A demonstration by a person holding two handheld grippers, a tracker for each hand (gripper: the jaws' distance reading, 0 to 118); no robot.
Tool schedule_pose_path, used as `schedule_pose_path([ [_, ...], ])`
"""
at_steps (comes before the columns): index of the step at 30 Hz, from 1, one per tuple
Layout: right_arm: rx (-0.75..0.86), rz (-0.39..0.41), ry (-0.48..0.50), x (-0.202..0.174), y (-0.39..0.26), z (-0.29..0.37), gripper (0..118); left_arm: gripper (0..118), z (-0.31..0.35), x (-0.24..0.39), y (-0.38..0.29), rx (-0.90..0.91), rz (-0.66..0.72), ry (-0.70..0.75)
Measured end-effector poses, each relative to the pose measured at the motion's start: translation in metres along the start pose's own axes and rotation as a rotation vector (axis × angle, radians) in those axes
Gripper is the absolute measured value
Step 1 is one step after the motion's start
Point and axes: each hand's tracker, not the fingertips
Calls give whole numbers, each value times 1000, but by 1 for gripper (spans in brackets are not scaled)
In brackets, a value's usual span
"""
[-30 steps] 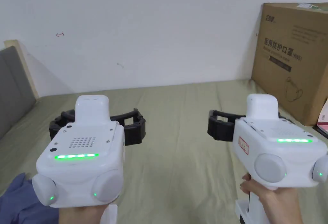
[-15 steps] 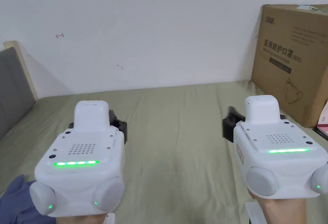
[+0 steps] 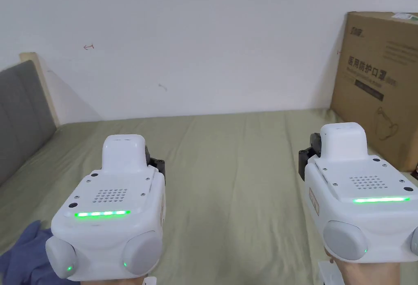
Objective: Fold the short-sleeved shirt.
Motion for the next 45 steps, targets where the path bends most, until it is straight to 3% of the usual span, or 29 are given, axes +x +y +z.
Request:
schedule_pose_path([
  [3,11,0,97,-22,9,-6,0,0,11,-23,4,2,31,35],
  [9,-16,-29,354,-98,13,-14,0,0,49,-98,6,-10,46,253],
  [16,-17,74,540,-178,4,1,0,0,89,-150,2,-28,42,425],
  [23,-37,91,583,-198,-1,7,0,0,81,-161,-12,-70,40,446],
  [28,-80,107,569,-196,-13,-2,0,0,31,-173,-44,-279,97,364],
  [29,-90,109,563,-194,-16,-5,0,7,20,-176,-53,-318,133,350],
  [31,-116,114,550,-191,-24,-12,0,54,-8,-185,-80,-421,228,286],
  [33,-138,116,540,-189,-31,-18,0,90,-28,-188,-104,-488,285,258],
  [35,-169,122,532,-187,-39,-27,0,108,-44,-184,-125,-563,285,263],
  [41,-281,109,510,-183,-64,-57,0,109,-105,-193,-197,-838,327,227],
  [45,-319,110,502,-179,-75,-68,0,107,-120,-197,-224,-886,354,283],
])
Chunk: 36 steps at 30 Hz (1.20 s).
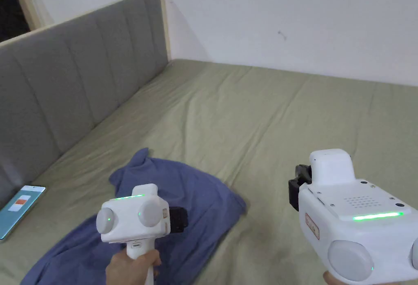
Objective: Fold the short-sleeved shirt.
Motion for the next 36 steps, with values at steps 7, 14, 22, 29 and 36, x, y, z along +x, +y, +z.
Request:
schedule_pose_path([
  [7,-37,-35,15,6,-8,-5,0,56,-14,6,-2,-71,-53,40],
  [14,-34,-46,23,8,-10,2,0,12,-8,2,4,-92,-31,-25],
  [22,-1,-98,-35,39,-4,21,0,12,48,47,35,-3,-114,-147],
  [29,68,-148,-186,96,3,65,0,12,111,162,49,105,-254,-402],
  [36,131,-217,-399,175,1,133,0,12,188,295,-4,128,-462,-792],
])
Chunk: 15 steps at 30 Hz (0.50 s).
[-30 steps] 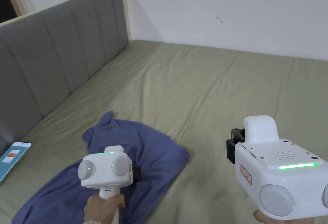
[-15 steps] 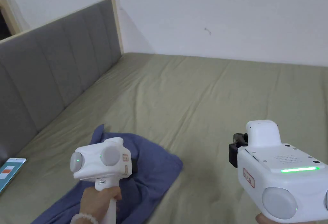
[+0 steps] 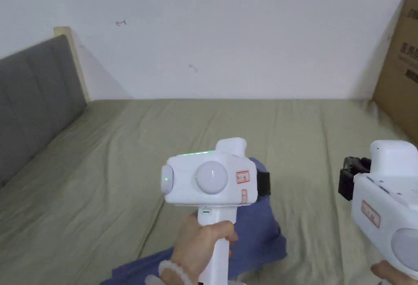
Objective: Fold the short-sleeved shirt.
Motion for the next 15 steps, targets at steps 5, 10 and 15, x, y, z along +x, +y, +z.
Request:
schedule_pose_path([
  [5,3,-35,-129,63,-3,23,0,12,-43,66,-31,-70,-45,-167],
  [10,-59,-83,-197,99,-28,30,0,12,-112,80,-100,-290,-181,-31],
  [15,-135,-109,-207,109,-56,28,0,34,-141,66,-143,-413,-144,-23],
])
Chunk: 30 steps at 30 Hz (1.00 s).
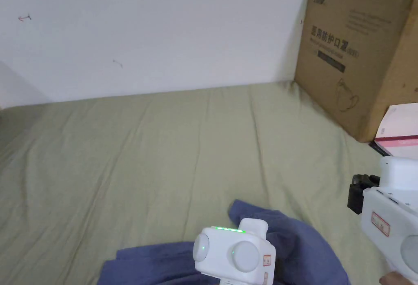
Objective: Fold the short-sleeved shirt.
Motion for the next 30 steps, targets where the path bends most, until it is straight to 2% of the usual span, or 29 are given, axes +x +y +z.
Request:
schedule_pose_path([
  [2,-22,5,0,-2,-6,-3,0,87,5,-1,2,12,1,16],
  [3,-28,5,5,-3,-8,-4,0,87,11,-3,4,13,-1,22],
  [6,-43,4,27,-11,-10,-6,0,116,28,-6,11,55,-16,27],
  [9,-49,20,56,-23,-11,-7,0,110,48,-16,16,72,-5,24],
  [10,-50,27,66,-27,-11,-7,0,101,54,-21,14,86,6,16],
  [11,-50,35,76,-31,-12,-7,0,77,61,-25,12,100,20,21],
  [12,-51,39,85,-35,-13,-7,0,28,65,-30,8,96,40,35],
  [13,-54,42,94,-38,-14,-7,0,0,65,-35,3,91,51,58],
  [16,-70,49,125,-48,-20,-11,0,0,62,-51,-17,3,15,144],
  [18,-91,62,141,-54,-23,-16,0,0,74,-67,-25,24,23,181],
  [22,-115,71,154,-61,-28,-25,0,1,103,-121,-15,79,171,212],
  [23,-121,70,158,-63,-29,-28,0,12,111,-139,-8,76,211,229],
  [25,-136,68,164,-65,-31,-34,0,85,116,-171,3,57,260,264],
  [26,-141,69,165,-65,-33,-37,0,109,112,-188,9,24,278,300],
  [27,-147,70,165,-66,-34,-39,0,114,107,-205,15,1,299,333],
  [30,-169,79,164,-67,-40,-45,0,105,91,-241,24,-34,363,384],
])
